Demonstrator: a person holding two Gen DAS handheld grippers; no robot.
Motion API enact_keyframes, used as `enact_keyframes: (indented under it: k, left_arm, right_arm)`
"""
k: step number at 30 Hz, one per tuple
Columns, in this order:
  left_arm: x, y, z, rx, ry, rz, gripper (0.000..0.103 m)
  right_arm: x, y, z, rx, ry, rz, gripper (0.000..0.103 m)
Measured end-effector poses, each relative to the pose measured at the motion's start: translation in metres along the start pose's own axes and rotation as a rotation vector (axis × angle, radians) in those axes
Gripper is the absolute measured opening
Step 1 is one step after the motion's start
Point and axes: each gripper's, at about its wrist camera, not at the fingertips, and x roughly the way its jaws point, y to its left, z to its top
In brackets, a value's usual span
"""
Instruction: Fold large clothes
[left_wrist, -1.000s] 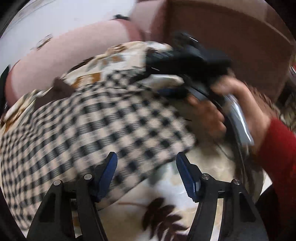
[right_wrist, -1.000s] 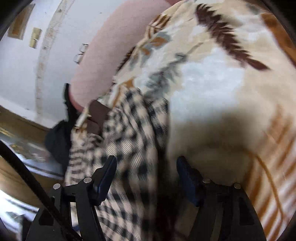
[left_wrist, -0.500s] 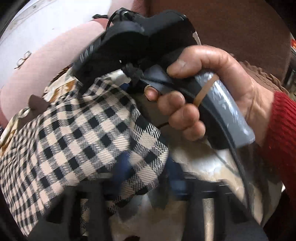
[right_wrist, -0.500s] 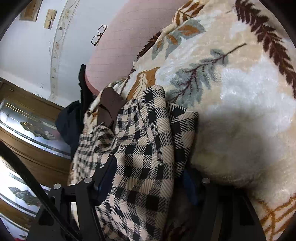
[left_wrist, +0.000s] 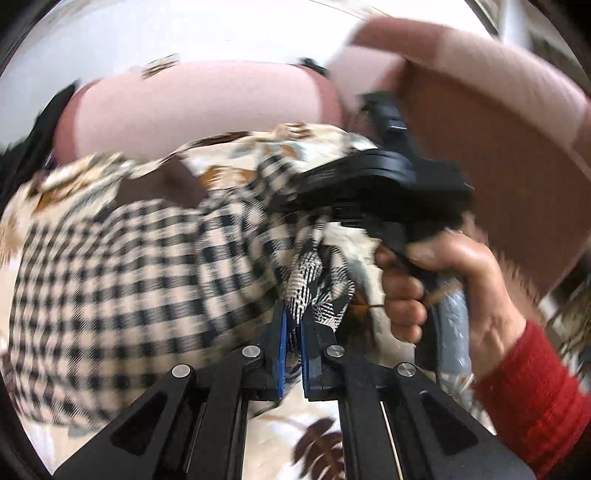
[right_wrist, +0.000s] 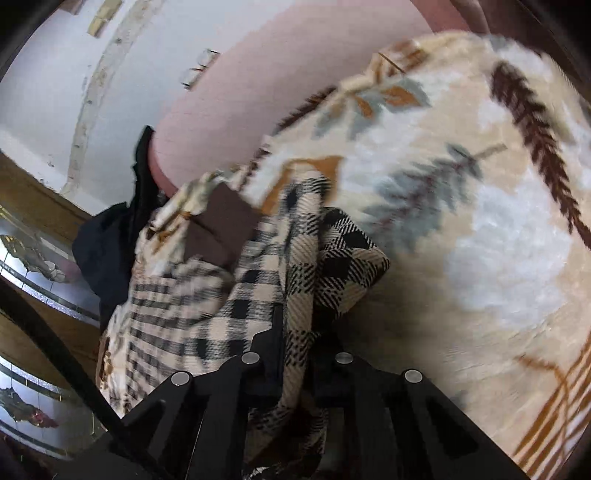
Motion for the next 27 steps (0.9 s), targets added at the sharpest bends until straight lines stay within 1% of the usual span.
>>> enact_keyframes:
  k: [1,2,4,6,7,11,14,17,20,23,27]
  left_arm:
    - [-0.009,0.016,-0.002,-0.043,-0.001,-0.005,0.006]
    - [-0.012,0.029,-0.001,-0.065,-0.002,-0.006,0.006]
    - [-0.028,0.049,-0.005,-0.098,-0.010,0.001,0.006]
    - [-0.048,0.071,-0.011,-0.120,-0.025,0.017,0.005]
    - [-0.056,0.079,-0.014,-0.128,-0.032,0.024,0.005]
    - [-0.083,0.135,-0.018,-0.190,-0.057,0.059,0.006]
    - [-0.093,0.181,-0.024,-0.262,-0.055,0.070,0.006]
    - [-0.097,0.217,-0.033,-0.310,-0.060,0.105,0.006]
    - [-0.100,0.240,-0.045,-0.354,-0.059,0.130,0.006]
    - [-0.095,0.255,-0.057,-0.388,-0.045,0.142,0.006]
    - [-0.095,0.267,-0.065,-0.441,-0.029,0.119,0.006]
  right_arm:
    - [-0.001,0.011,-0.001,-0.001,-0.010,0.015,0.011]
    - [-0.002,0.025,-0.002,-0.003,-0.021,0.030,0.011]
    - [0.001,0.060,-0.002,-0.035,-0.035,0.043,0.011]
    - [0.011,0.095,-0.002,-0.079,-0.028,0.037,0.010]
    - [0.020,0.115,-0.001,-0.105,-0.015,0.027,0.010]
    - [0.059,0.176,-0.003,-0.173,0.040,-0.014,0.010]
    - [0.091,0.220,-0.013,-0.245,0.082,-0.045,0.010]
    - [0.125,0.254,-0.027,-0.293,0.123,-0.059,0.010]
    - [0.153,0.275,-0.039,-0.332,0.158,-0.086,0.010]
    - [0.178,0.285,-0.050,-0.355,0.187,-0.124,0.010]
    - [0.196,0.287,-0.057,-0.346,0.204,-0.142,0.010]
